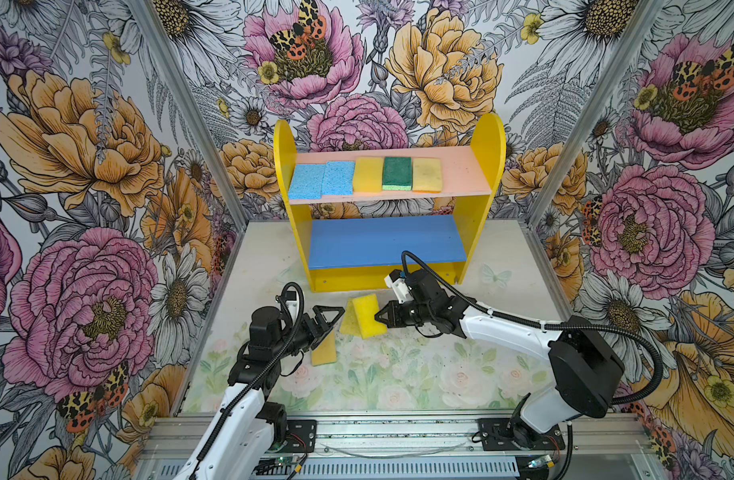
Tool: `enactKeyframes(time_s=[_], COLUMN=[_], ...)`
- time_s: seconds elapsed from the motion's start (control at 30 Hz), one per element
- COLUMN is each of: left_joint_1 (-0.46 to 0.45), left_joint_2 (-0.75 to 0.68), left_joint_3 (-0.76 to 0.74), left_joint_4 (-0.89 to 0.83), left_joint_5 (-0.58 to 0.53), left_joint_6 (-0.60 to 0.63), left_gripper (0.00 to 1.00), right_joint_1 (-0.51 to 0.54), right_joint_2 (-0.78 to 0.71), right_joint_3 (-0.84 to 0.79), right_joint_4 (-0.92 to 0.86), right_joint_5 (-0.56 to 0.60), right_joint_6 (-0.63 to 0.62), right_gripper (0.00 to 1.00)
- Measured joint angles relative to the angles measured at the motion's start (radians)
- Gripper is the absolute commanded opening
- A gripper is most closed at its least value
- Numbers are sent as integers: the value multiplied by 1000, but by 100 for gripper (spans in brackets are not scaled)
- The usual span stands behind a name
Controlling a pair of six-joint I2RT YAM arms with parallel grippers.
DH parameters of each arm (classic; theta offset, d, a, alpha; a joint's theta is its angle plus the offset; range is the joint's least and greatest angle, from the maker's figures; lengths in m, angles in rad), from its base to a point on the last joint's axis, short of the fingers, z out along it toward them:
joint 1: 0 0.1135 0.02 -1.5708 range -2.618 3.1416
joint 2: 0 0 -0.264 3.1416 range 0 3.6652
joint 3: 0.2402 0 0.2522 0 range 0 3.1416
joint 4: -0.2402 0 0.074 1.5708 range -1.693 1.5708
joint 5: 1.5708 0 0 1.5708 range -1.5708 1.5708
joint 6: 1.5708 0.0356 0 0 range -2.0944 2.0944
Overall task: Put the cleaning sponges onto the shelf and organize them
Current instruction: 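Lift the bright yellow sponge upright with the right gripper beside the left gripper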
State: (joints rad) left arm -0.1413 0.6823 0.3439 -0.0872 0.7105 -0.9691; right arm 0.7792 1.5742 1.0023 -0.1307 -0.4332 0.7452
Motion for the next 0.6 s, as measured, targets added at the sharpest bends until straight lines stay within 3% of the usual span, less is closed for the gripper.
enactKeyframes(time_s=[0.2, 0.5, 0.53, 0.6], left_joint_1=[-27, -51, -51, -51], left_joint_2=[36, 48, 54, 63], left_joint_3=[0, -3, -4, -5], left_joint_4=[83, 145, 148, 149], left_joint_5=[3, -13, -16, -20], left_joint_6=[-32, -56, -56, -50], left_gripper=[88, 28, 19, 11], right_joint_1=[37, 70, 70, 68], right_joint_2=[29, 59, 59, 59], right_joint_3=[75, 130, 134, 136], right_joint_4=[0, 0, 0, 0], right_joint_5=[-59, -121, -123, -128], right_joint_6=[-7, -5, -3, 2], right_gripper=[0, 0, 6, 18])
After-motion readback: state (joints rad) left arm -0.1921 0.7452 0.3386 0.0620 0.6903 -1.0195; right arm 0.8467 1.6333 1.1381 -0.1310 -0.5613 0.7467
